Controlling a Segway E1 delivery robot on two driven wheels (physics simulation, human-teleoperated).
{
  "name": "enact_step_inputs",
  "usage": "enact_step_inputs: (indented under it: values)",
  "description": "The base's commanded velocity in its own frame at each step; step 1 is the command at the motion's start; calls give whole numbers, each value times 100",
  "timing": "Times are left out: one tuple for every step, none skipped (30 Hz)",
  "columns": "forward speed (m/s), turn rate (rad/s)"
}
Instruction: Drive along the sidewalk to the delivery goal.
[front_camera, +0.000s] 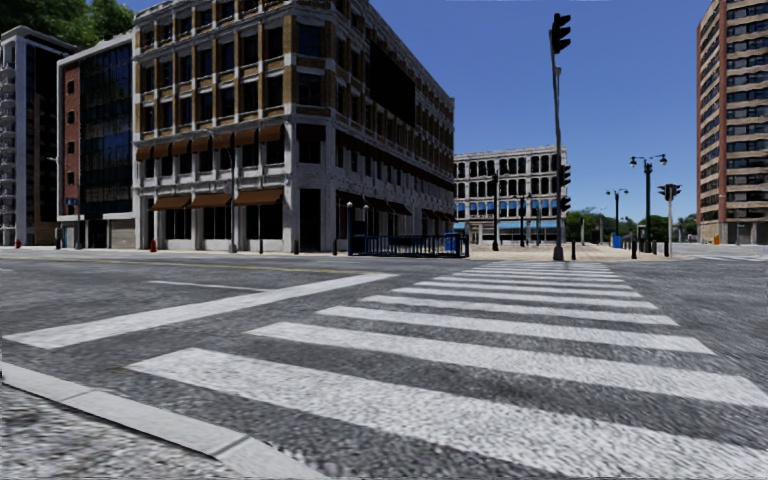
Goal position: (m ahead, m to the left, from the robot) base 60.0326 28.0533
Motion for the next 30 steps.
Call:
enact_step_inputs:
  values:
    - [179, -33]
    - [176, -33]
    - [176, -33]
    - [173, -33]
    - [169, -33]
    - [164, -33]
    - [164, -33]
    - [161, -33]
    - [159, -36]
    - [158, -38]
    - [158, -38]
    - [157, -38]
    - [157, -38]
    - [157, -38]
    - [156, -38]
    - [153, -38]
    - [150, -38]
    - [150, -38]
    - [148, -38]
    - [148, -38]
    - [148, -38]
    - [148, -38]
    - [147, -38]
    - [147, -38]
    - [147, -38]
    - [147, -38]
    - [147, -39]
    - [147, -39]
    - [147, -39]
    - [147, -39]
